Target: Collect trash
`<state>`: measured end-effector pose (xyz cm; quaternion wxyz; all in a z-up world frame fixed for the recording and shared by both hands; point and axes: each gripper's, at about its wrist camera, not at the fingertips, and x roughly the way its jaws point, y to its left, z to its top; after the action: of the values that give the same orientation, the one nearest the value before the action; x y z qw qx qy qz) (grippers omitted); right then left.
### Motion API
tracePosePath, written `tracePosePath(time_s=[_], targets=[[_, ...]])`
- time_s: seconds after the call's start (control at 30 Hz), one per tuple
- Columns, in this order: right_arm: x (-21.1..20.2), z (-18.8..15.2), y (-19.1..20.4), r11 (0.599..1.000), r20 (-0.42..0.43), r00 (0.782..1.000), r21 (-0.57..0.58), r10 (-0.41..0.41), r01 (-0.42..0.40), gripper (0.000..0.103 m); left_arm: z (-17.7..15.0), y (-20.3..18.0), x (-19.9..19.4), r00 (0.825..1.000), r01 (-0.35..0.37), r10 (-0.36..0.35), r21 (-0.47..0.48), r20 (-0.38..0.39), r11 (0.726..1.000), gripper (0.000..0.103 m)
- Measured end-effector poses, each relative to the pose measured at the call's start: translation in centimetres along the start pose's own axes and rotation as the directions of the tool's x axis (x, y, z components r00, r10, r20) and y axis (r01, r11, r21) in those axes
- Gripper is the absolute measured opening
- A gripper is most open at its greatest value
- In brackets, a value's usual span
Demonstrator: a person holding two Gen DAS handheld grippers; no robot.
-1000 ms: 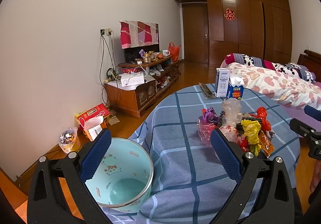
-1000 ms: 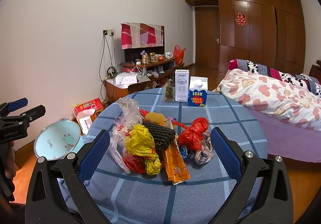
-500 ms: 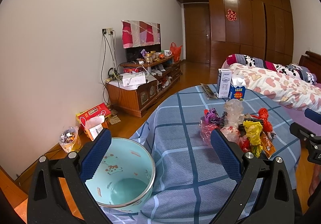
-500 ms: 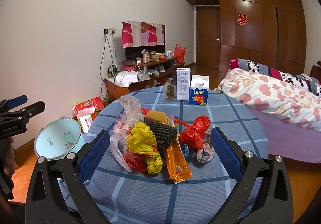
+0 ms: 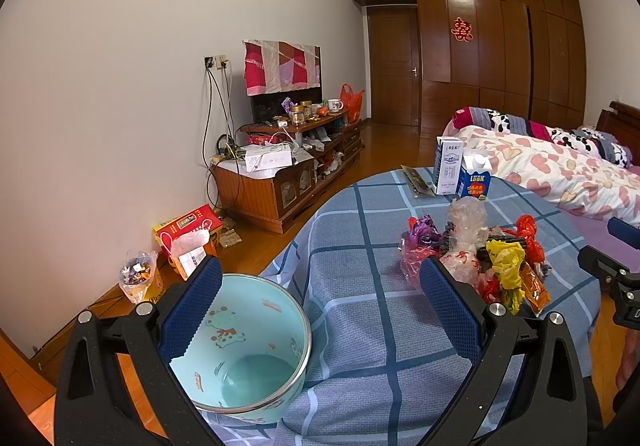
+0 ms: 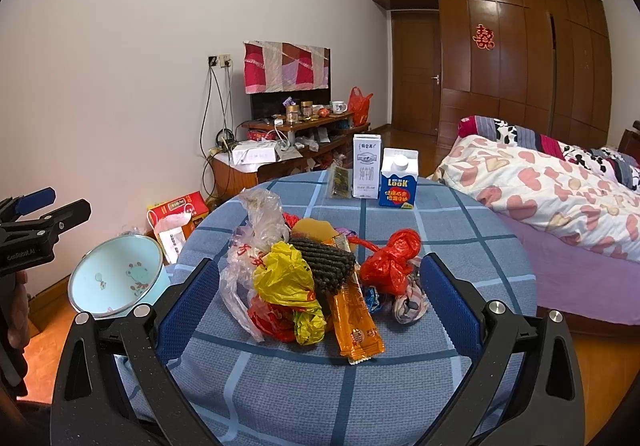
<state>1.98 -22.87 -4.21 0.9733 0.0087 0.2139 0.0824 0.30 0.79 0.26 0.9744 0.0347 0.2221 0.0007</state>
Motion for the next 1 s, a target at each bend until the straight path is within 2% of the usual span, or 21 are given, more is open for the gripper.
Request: tracePosePath(time_s=[1.0], targets=[[0.23,-0.42,-0.02,1.000,-0.008,1.000,0.005,0.001,-0.001,0.098,-0.10,0.29,0.13,1.000,0.000,0.000,0.001,-0.006,1.000,0.097]])
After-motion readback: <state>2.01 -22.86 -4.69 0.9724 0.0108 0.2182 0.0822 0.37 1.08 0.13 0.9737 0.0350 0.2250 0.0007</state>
